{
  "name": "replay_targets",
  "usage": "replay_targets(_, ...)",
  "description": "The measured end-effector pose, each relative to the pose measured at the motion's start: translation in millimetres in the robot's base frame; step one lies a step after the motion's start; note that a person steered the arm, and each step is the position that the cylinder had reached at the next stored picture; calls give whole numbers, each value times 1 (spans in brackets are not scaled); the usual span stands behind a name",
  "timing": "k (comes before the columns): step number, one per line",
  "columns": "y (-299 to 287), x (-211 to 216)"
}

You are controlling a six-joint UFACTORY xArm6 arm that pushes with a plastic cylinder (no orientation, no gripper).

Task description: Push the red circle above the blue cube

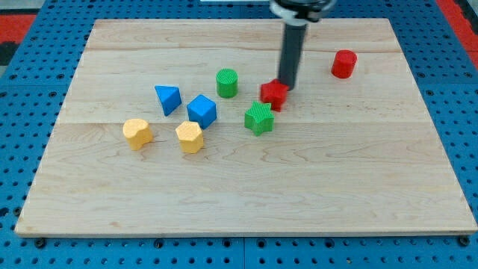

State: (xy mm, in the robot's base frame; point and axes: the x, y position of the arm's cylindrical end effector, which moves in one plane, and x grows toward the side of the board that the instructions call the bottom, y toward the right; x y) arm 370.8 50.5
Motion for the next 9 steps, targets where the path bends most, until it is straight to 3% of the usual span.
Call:
replay_targets(2, 78, -8)
replay_targets(3, 128, -52)
replay_targets(4, 123, -57)
replay_targets(5, 174, -55)
replay_targets(6, 189, -55)
replay_targets(7, 196, -83)
replay_targets(8, 167, -92)
replay_targets(9, 191, -77)
